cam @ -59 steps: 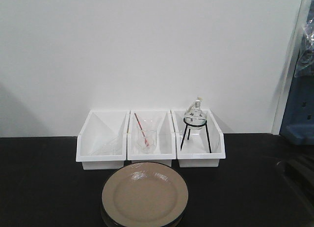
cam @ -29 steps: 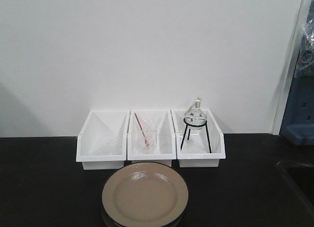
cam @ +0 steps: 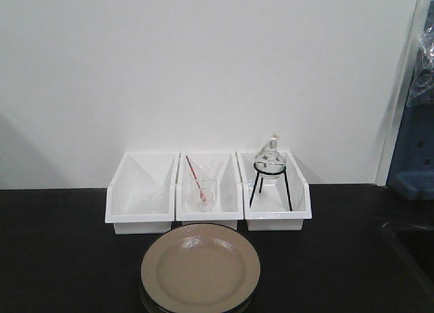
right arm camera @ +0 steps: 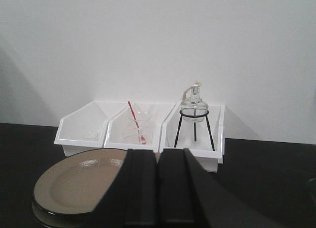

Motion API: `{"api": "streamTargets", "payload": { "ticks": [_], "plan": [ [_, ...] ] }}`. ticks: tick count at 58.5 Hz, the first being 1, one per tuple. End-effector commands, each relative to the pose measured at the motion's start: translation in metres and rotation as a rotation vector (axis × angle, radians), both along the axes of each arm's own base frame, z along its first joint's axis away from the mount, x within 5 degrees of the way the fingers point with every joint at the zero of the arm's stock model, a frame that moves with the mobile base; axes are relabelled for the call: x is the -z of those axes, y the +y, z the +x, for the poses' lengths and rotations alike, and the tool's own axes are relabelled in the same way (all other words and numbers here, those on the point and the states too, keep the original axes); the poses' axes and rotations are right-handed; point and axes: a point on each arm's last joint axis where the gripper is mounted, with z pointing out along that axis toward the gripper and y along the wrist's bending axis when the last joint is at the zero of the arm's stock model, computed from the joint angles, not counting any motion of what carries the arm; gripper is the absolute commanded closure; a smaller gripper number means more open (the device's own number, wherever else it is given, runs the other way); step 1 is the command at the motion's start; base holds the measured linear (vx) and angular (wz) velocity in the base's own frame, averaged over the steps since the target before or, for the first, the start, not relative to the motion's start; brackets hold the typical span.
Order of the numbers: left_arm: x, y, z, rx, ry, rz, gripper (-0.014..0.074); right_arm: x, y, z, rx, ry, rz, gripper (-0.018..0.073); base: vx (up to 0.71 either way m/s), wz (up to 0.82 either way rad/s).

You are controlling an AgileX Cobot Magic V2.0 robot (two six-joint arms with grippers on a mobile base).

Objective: Arrange circular plates on left workspace

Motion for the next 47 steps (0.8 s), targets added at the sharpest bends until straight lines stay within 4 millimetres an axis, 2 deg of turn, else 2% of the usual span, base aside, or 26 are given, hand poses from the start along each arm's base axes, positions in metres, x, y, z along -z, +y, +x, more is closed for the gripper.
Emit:
{"api": "streamTargets", "payload": {
  "ticks": [1, 12, 30, 36, 47],
  "plan": [
    [-0.014, 0.001, 0.002, -0.014, -0.089, -0.030, 0.0596, -0.009, -0.002, 0.000, 0.017, -0.021, 0.016, 0.0561, 0.00, 0.00],
    [0.004, 0.005, 0.005, -0.044, -0.093, 0.042, 0.0596, -0.009, -0.002, 0.000, 0.017, -0.021, 0.016, 0.0561, 0.00, 0.00],
    [0.069, 0.012, -0.002, -0.129, -0.362, 0.041, 0.0596, -0.009, -0.002, 0.000, 0.017, -0.021, 0.016, 0.0561, 0.00, 0.00],
    [0.088, 0.014, 0.001, -0.150, -0.392, 0.009, 0.0596, -0.009, -0.001, 0.000, 0.016, -0.022, 0.017, 0.0561, 0.00, 0.00],
    [0.091, 0.013, 0.001, -0.138, -0.356, 0.044, 0.0596, -0.009, -0.001, 0.000, 0.014, -0.024, 0.014, 0.0561, 0.00, 0.00]
  ]
}}
